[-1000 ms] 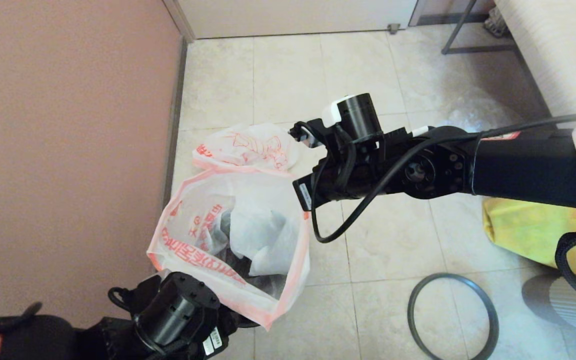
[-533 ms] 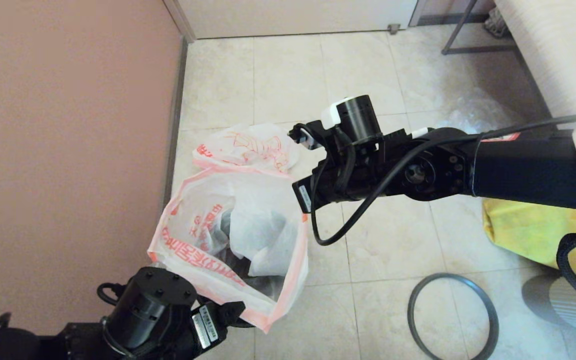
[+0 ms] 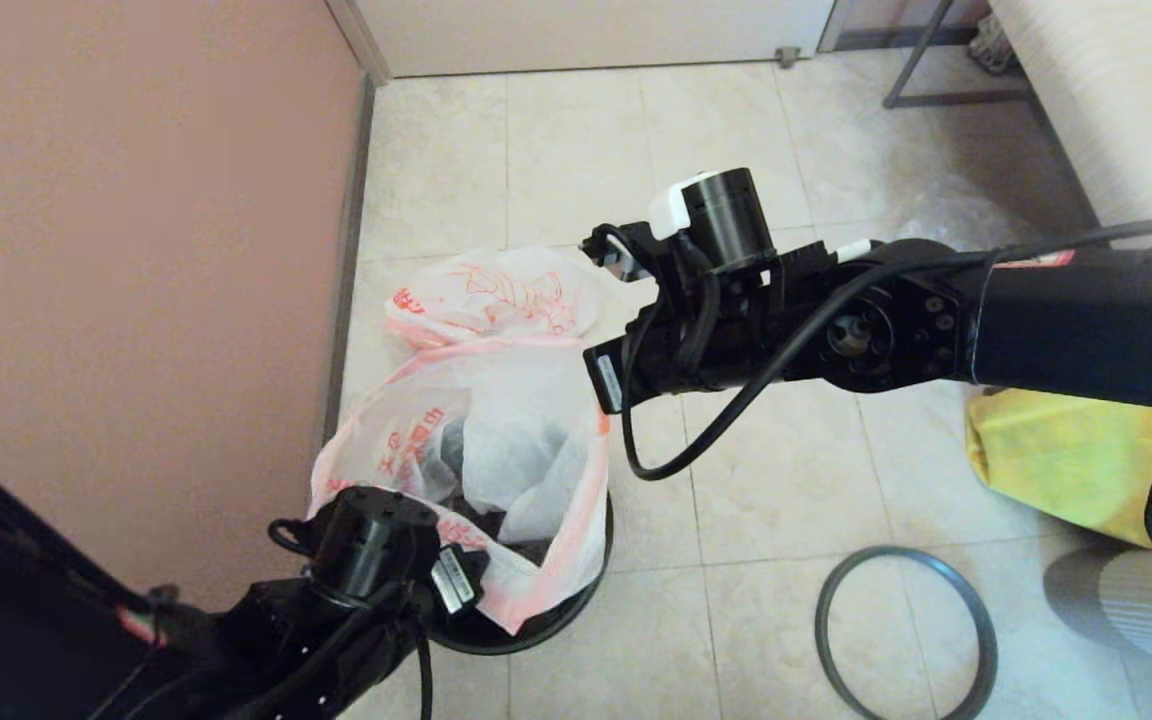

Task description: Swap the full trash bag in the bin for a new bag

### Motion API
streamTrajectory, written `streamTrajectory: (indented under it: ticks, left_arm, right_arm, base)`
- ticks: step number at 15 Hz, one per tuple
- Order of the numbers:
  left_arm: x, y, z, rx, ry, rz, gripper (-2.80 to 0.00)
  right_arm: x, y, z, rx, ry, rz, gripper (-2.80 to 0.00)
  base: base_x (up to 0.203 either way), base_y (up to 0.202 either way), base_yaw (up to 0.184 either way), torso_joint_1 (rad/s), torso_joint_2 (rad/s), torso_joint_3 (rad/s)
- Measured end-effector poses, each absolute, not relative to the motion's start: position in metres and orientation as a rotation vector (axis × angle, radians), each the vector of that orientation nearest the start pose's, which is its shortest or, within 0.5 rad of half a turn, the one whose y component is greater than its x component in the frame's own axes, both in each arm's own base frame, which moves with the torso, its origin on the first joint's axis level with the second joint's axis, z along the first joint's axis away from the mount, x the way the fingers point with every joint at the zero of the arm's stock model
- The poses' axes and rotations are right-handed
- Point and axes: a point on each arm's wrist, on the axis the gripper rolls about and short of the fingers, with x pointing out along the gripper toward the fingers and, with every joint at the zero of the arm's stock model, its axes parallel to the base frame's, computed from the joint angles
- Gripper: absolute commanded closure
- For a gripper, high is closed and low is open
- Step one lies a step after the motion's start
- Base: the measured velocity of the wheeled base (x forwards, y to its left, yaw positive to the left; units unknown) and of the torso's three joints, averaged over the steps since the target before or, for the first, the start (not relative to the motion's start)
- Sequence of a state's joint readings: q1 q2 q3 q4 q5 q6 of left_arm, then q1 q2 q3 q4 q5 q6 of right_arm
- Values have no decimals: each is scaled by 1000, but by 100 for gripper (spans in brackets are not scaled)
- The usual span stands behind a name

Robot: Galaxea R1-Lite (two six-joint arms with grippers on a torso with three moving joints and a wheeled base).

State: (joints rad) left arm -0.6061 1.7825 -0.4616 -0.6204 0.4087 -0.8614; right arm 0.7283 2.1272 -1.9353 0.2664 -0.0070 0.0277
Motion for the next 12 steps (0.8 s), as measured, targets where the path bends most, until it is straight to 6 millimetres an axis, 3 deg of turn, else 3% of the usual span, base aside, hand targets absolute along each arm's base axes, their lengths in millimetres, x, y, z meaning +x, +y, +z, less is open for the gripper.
streamTrajectory:
  ticks: [5, 11, 12]
  left_arm:
    - [235, -134, 80, -510, 579, 105, 0]
    - [228, -132, 87, -523, 567, 90, 0]
    - [224, -133, 89, -520, 569, 80, -72]
  right_arm:
    - [320, 294, 252, -139, 450, 717, 0]
    - [323, 287, 257, -133, 439, 699, 0]
    - [324, 286, 257, -131, 438, 694, 0]
  base:
    - [0, 0, 0, 0, 0, 0]
    - [0, 0, 0, 0, 0, 0]
    - [0, 0, 0, 0, 0, 0]
